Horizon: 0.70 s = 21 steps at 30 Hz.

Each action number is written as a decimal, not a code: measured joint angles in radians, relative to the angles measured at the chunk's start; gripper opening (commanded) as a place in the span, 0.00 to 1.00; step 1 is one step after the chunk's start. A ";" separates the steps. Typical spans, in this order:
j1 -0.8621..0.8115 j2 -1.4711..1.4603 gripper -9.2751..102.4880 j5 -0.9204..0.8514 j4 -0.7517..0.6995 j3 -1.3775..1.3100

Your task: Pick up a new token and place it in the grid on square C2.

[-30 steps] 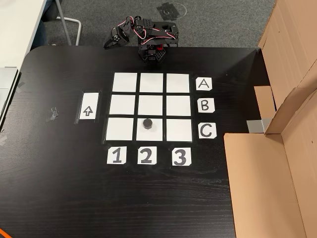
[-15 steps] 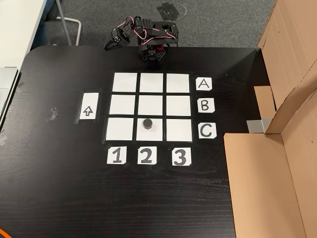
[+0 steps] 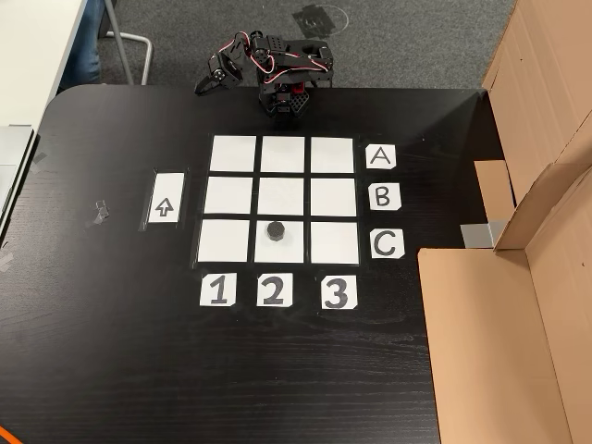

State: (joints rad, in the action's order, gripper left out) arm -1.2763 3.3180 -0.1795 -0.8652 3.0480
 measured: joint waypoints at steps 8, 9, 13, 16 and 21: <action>0.008 0.000 0.08 0.000 0.000 0.000; 0.008 0.000 0.08 0.000 0.000 0.000; 0.008 0.000 0.08 0.000 0.000 0.000; 0.011 0.000 0.08 0.000 0.000 0.000; 0.011 0.000 0.08 0.000 0.000 0.000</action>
State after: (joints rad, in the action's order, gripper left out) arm -1.2655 3.3180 -0.1795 -0.8652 3.0480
